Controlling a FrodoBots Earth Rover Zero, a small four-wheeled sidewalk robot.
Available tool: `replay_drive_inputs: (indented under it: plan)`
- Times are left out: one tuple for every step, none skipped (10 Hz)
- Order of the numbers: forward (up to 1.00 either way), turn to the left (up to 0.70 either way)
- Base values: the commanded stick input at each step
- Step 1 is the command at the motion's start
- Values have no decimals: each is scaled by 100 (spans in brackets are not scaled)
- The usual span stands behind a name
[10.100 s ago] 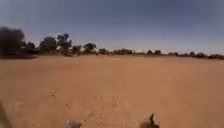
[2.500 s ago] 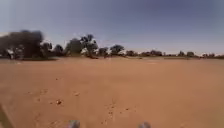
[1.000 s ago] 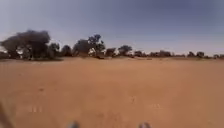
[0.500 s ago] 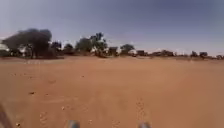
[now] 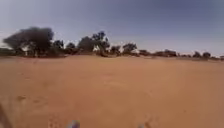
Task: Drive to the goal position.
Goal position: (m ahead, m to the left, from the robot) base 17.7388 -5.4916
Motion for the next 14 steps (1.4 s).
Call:
replay_drive_inputs:
  plan:
    - [70,0]
    - [70,-9]
    - [70,-25]
    - [70,-35]
    - [70,-35]
    - [70,-35]
    - [70,-13]
    - [70,0]
    - [70,0]
    - [70,0]
    - [70,0]
    - [70,0]
    - [70,0]
    - [70,0]
